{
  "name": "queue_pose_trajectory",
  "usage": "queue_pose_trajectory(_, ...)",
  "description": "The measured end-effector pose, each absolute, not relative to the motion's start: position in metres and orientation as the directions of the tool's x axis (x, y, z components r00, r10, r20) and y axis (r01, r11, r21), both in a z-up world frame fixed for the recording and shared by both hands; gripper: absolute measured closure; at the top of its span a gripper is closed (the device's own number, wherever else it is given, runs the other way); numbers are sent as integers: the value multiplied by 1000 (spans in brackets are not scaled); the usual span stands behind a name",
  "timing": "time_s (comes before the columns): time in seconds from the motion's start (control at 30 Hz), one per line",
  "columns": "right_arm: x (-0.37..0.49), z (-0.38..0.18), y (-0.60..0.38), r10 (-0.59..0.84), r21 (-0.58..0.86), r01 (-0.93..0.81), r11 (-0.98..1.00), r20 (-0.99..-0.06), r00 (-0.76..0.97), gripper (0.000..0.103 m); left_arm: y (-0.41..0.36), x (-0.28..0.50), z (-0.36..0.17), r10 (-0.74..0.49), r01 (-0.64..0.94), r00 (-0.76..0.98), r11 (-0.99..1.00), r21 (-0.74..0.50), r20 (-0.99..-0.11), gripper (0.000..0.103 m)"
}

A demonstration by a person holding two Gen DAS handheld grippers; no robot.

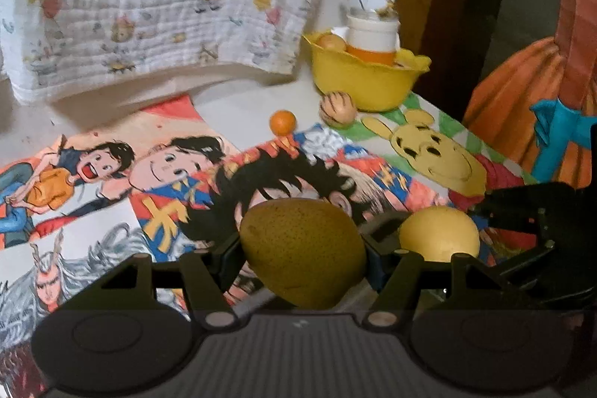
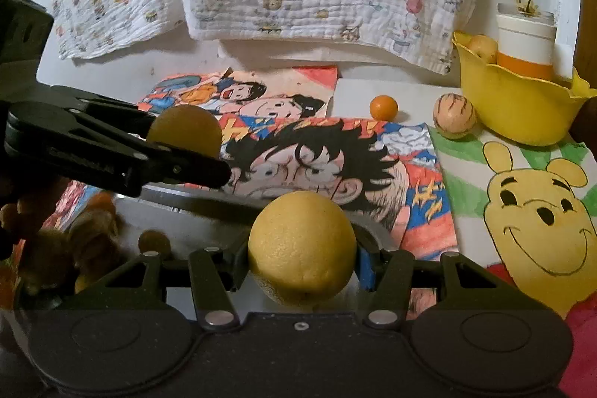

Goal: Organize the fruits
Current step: 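Carry the green pear with the left tool while the right tool carries the yellow pear to the tray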

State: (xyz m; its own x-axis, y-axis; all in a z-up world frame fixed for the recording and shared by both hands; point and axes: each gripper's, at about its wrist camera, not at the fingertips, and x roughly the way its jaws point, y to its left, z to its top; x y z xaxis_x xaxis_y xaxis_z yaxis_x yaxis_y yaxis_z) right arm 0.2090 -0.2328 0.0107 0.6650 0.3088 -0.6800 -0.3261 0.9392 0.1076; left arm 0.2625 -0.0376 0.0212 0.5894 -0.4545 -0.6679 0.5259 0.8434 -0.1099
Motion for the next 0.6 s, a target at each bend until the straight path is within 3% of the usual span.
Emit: queue_pose_trajectory(0.6,191,3,-237,297,67,-366,928,-727,619,46,-64,247,2,-396,568,508,822,-48,-765,34)
